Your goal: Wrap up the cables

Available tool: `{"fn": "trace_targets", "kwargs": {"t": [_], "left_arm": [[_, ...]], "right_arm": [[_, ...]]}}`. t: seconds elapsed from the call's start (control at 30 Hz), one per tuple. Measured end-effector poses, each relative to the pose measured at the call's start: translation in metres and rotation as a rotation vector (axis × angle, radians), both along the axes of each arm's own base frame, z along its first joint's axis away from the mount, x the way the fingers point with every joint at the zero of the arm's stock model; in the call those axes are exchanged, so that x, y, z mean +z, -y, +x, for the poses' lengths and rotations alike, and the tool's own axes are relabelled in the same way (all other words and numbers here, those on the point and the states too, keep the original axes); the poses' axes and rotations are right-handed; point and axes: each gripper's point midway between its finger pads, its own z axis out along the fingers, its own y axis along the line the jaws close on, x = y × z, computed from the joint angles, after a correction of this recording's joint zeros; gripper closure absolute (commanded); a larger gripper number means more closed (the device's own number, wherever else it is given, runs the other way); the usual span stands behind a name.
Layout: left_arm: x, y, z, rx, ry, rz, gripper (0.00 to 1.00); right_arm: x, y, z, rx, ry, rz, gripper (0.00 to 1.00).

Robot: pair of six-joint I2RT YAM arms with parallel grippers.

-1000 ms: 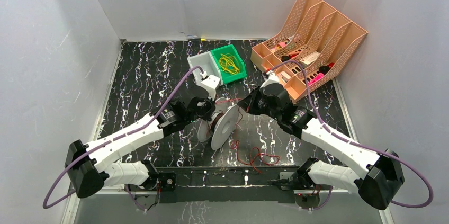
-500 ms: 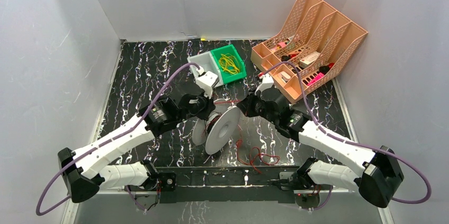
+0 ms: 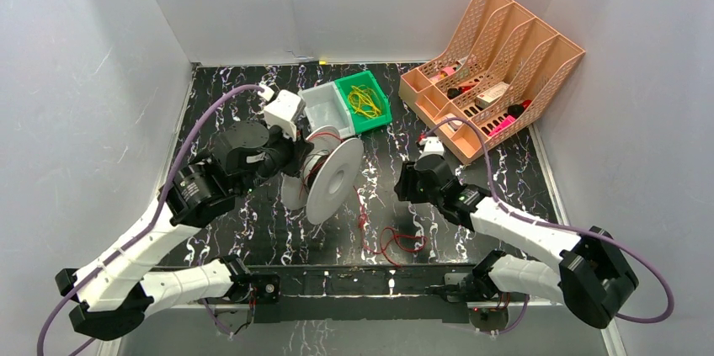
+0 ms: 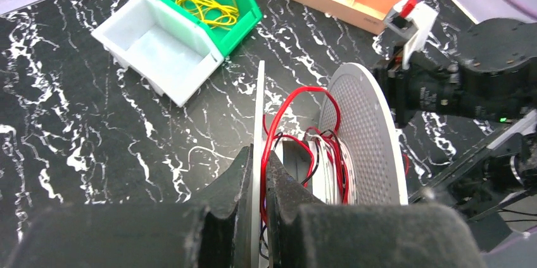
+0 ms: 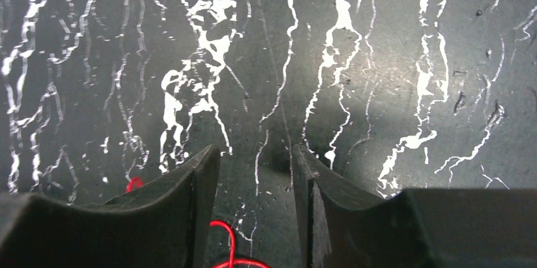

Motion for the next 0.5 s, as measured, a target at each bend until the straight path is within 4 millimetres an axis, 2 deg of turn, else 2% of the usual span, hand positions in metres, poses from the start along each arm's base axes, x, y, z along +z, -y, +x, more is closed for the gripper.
{"fn": "trace_targets", "kwargs": {"t": [0.1,0.2,0.37,0.43,0.5], "left_arm": [[-0.001,-0.005,0.003,0.022,0.0,0.037,1.0],[-0.002,-0.01,0.007,0.049,-0.001,0.07,1.0],[0.006,-0.015,0.012,0.089,0.018,0.08,1.0],[0.01,-0.017,0.013,0.1,0.028,0.074,1.0],[0.012,-0.018,0.015,0.109,0.034,0.072,1.0]], "right_arm": [[0.01,-0.005,-0.003,0.026,0.014,0.038,0.39],[0.03,-0.011,-0.008,0.071,0.048,0.1,0.36],[0.058,-0.025,-0.024,0.202,0.095,0.188,0.27],[0.061,-0.032,-0.031,0.266,0.102,0.215,0.26],[0.055,-0.039,-0.04,0.331,0.082,0.236,0.25]]}}
